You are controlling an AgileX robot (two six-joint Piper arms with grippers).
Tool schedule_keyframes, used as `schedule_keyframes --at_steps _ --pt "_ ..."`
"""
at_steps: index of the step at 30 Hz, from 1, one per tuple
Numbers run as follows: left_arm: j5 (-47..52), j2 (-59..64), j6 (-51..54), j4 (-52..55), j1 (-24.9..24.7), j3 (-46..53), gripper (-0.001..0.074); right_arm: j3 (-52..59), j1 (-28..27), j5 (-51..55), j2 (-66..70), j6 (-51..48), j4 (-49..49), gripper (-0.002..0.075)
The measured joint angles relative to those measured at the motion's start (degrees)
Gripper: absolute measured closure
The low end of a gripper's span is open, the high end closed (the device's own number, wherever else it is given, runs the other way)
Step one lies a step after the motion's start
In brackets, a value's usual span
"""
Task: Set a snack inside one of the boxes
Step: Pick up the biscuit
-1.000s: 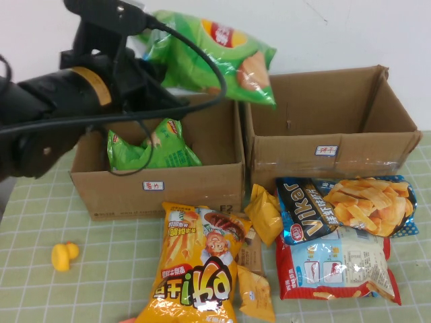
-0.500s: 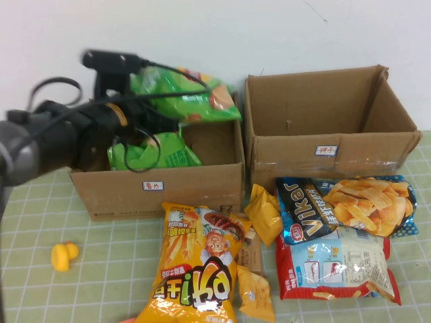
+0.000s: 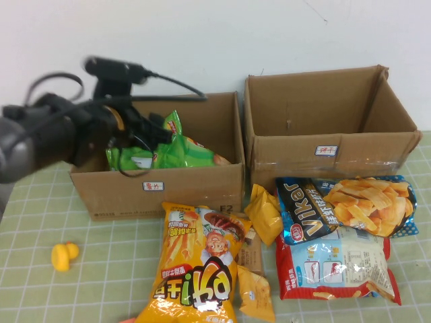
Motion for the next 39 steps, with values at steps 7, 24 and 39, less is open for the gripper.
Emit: schedule_keyframes --at_steps 7,24,39 --pt "12.6 -13.69 2.29 3.89 0.0 0.0 0.0521 0.0 0.0 0.0 0.0 -2.81 0.67 0.0728" --pt "8.72 -57.71 5.77 3.51 0.0 36.87 0.0735 -12.98 0.0 8.8 8.63 -19.7 -3.26 0.0728" --pt "24.61 -70.3 15.14 -15.53 0.0 41.71 0.0736 -34.47 0.0 24.78 35.65 -45.35 -15.87 0.0728"
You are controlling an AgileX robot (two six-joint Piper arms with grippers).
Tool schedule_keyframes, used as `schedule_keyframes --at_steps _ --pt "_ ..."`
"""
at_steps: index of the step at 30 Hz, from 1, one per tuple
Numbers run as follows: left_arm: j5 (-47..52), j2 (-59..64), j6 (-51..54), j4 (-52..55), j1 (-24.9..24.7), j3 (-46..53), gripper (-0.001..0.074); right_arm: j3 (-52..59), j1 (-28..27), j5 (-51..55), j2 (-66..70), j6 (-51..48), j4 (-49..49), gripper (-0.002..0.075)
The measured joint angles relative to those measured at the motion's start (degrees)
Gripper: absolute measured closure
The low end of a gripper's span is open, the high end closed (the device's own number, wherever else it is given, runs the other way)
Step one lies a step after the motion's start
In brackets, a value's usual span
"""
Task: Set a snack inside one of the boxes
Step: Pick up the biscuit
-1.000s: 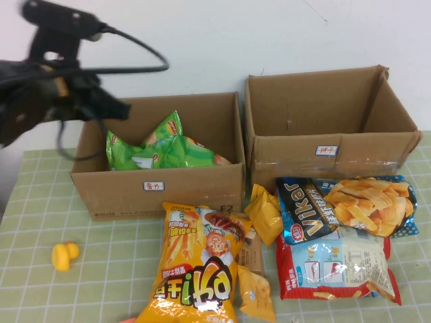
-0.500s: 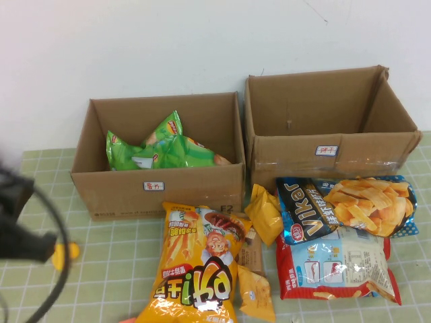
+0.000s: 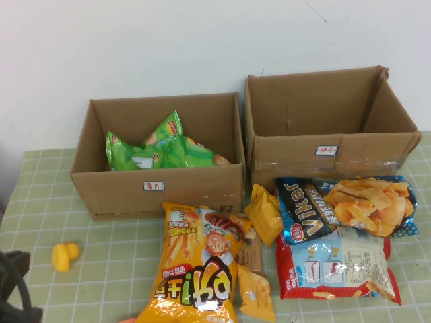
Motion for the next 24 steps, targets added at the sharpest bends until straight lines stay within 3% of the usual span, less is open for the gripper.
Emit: schedule_keyframes --at_steps 7,12,15,19,24 --pt "0.76 -2.48 4.27 -2.56 0.0 0.42 0.0736 -5.76 0.83 5.28 9.41 -5.12 0.47 0.0728" --pt "0.26 -6.34 5.82 -3.23 0.0 4.18 0.0736 -9.26 4.66 6.8 14.92 -6.68 0.41 0.0728" --pt "-1.31 -9.54 7.26 -4.51 0.0 7.49 0.0736 -11.06 9.11 6.8 18.35 -6.68 -0.25 0.0728" --pt "-3.55 -13.37 9.26 -6.82 0.0 10.36 0.0736 -13.26 19.13 5.07 24.54 -4.06 -2.79 0.0728" --pt "-4.97 -15.26 9.86 -7.58 0.0 10.76 0.0736 -17.86 33.44 2.1 34.8 8.6 -17.5 0.0728"
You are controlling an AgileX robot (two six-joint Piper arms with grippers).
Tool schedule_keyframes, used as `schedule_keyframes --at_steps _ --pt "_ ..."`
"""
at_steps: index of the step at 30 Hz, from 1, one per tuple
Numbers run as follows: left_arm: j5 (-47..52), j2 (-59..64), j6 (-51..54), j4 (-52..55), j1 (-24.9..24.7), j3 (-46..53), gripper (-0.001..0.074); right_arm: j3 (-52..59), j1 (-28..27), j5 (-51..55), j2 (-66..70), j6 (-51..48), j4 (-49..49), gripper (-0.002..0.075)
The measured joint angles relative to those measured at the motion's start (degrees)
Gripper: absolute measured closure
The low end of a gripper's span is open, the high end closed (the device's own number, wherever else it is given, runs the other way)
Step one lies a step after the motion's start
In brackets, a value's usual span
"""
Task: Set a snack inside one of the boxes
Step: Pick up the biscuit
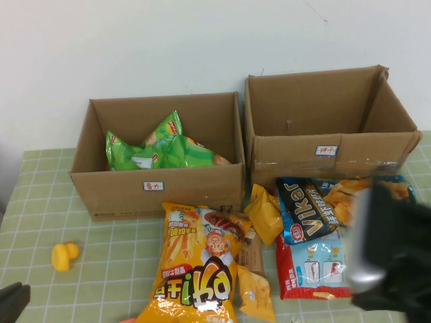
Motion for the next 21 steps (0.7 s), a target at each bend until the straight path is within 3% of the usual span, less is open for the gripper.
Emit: schedule_keyframes --at_steps 5,12,16,21 --pt "-0.23 -0.14 0.22 -0.76 0.0 0.0 0.0736 -8.37 11.0 2.5 13.93 11.84 -15.51 0.0728" --pt "-1.0 0.87 0.22 -3.53 0.0 0.03 0.0736 -19.07 13.65 2.5 29.76 17.16 -15.32 0.0727" --pt "-0.41 2.33 0.22 -3.62 0.0 0.03 0.0736 -23.7 13.65 -0.32 36.83 18.68 -12.55 0.0593" --pt "-0.42 2.58 1.11 -3.53 0.0 0.03 0.0736 -24.85 13.31 -4.16 40.48 27.21 -11.91 0.0272"
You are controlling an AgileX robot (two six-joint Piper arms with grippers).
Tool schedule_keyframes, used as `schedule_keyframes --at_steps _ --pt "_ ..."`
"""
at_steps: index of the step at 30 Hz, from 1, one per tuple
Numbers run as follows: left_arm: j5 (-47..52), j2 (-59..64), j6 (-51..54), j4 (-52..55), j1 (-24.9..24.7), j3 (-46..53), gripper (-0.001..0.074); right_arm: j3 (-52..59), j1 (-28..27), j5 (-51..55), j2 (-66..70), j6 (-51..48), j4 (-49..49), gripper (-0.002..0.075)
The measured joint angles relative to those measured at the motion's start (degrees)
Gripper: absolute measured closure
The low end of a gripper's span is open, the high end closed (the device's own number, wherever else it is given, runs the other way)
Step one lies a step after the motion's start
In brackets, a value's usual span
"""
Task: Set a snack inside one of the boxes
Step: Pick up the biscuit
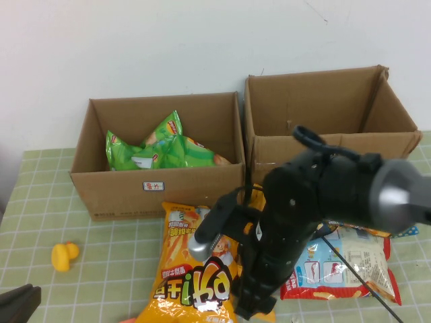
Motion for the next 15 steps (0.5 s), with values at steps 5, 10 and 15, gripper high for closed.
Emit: schedule_keyframes --at_steps 5,10,15 --pt "-0.1 0.0 0.89 0.0 0.0 0.0 0.0736 -0.05 -0.16 -2.88 4.25 4.55 -0.59 0.0113" --pt "-0.1 0.0 1.1 0.0 0.0 0.0 0.0736 -0.18 -0.63 -7.43 8.45 12.7 -2.5 0.0096" --pt "-0.1 0.0 1.36 0.0 0.0 0.0 0.0736 -0.4 -2.22 -11.87 12.15 16.11 -3.88 0.0094"
